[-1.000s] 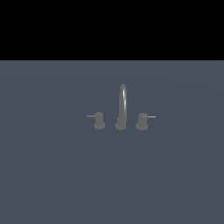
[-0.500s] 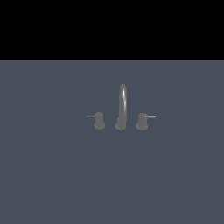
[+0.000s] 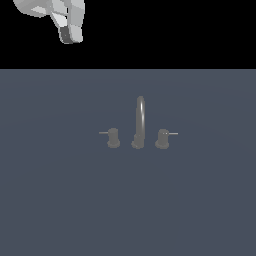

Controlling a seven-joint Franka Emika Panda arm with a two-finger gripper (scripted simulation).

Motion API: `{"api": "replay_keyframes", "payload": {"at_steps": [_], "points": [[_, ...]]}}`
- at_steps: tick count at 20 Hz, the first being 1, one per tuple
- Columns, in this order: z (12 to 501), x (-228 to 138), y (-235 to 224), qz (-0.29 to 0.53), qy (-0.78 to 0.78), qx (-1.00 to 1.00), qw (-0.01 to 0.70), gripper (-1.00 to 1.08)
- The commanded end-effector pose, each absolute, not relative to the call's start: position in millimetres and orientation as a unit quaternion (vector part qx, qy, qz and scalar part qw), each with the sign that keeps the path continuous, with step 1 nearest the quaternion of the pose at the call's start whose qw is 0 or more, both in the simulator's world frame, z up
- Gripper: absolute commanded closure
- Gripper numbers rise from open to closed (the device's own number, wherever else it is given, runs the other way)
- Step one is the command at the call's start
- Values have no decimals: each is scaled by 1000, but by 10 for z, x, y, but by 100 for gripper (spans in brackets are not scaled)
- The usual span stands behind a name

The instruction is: Turn on the faucet by rotating a designated handle.

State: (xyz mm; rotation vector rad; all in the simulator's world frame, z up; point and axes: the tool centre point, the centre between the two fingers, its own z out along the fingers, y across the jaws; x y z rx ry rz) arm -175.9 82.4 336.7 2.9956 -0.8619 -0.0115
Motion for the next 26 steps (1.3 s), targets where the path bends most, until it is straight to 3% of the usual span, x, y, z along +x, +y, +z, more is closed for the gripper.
{"api": "replay_keyframes", "payload": {"at_steps": [1, 26], "points": [[3220, -1651, 894, -4, -303, 953, 11, 108], [1915, -507, 1204, -3, -522, 853, 3, 108]]}}
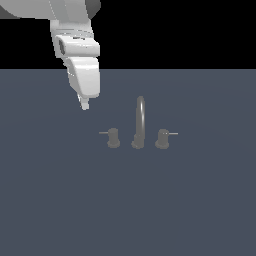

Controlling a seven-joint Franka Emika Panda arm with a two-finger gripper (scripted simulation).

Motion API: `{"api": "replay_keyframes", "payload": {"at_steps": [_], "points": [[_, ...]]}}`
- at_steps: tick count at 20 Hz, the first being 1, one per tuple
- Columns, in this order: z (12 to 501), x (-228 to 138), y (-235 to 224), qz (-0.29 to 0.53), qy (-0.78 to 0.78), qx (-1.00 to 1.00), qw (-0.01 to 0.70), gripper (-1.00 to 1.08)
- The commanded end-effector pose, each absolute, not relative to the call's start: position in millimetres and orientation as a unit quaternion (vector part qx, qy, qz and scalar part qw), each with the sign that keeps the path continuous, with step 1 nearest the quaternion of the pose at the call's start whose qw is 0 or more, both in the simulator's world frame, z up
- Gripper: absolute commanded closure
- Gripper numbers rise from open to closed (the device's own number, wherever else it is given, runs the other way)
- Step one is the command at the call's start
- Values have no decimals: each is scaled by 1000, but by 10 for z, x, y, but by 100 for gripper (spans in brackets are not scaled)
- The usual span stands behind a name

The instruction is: Turn on the faucet by rotating a designated handle.

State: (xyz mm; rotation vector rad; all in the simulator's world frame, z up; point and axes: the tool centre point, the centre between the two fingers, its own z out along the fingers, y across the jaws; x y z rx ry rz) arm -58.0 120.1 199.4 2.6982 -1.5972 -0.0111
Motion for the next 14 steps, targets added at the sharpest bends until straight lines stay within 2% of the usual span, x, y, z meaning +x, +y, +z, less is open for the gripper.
{"api": "replay_keyframes", "payload": {"at_steps": [1, 14], "points": [[1863, -458, 1203, -3, -530, 848, 3, 108], [1107, 253, 1067, 0, -645, 764, 3, 108]]}}
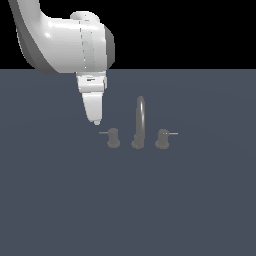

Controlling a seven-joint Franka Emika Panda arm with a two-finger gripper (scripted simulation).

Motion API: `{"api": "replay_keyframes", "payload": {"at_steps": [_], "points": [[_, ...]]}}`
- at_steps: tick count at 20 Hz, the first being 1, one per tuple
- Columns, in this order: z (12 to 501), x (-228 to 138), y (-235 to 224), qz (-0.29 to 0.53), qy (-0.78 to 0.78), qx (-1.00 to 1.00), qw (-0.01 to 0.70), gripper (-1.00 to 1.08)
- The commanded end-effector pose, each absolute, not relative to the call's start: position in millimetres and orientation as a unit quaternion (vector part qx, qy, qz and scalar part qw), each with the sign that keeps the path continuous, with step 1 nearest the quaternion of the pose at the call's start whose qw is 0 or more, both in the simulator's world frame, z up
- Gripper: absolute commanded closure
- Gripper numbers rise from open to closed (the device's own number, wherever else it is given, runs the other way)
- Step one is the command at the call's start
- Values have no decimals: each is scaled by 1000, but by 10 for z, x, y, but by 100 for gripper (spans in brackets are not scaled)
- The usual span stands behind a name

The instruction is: Turn on the faucet by rotating a designated handle.

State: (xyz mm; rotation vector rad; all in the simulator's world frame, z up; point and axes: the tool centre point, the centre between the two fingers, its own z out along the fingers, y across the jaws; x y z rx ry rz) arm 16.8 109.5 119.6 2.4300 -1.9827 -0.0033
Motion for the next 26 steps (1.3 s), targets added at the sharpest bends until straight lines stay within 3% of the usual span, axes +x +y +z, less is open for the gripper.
{"api": "replay_keyframes", "payload": {"at_steps": [1, 13, 26], "points": [[1054, 304, 1049, 0, -653, 757, 3, 108], [642, 701, 865, 1, -714, 700, 1, 108], [631, 720, 855, 0, -717, 697, 0, 108]]}}
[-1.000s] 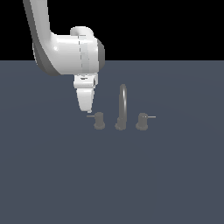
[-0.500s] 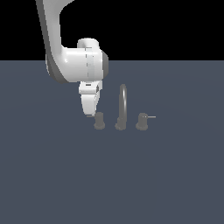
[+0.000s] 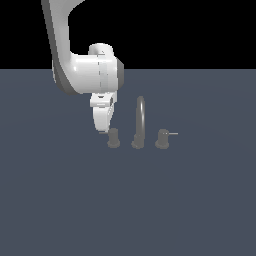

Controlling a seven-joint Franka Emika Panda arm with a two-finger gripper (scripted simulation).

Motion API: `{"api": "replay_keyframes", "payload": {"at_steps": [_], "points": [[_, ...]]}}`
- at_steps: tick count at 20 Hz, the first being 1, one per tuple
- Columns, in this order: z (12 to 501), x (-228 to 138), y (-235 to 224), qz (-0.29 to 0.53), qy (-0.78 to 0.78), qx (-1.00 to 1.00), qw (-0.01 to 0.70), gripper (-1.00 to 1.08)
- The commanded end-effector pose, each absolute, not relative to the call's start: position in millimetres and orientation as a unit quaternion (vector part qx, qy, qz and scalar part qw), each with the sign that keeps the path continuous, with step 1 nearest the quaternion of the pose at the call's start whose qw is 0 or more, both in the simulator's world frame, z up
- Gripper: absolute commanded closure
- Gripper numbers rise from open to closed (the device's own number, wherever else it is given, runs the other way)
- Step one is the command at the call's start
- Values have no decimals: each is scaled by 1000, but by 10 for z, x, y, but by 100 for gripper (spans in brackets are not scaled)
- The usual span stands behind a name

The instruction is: Turn on the faucet by rotating a designated handle.

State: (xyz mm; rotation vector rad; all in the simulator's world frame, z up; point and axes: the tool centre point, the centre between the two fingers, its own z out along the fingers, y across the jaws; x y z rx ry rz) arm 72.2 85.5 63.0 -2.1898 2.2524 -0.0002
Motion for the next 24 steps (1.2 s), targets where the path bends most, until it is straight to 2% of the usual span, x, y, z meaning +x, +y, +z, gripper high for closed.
{"api": "replay_keyframes", "payload": {"at_steps": [1, 12, 14, 24], "points": [[631, 720, 855, 0, 717, -697, 0, 108], [632, 415, 1037, 0, 717, -697, 0, 108], [632, 493, 976, -3, 719, -695, 3, 108], [630, 167, 963, -1, 718, -697, 1, 108]]}}
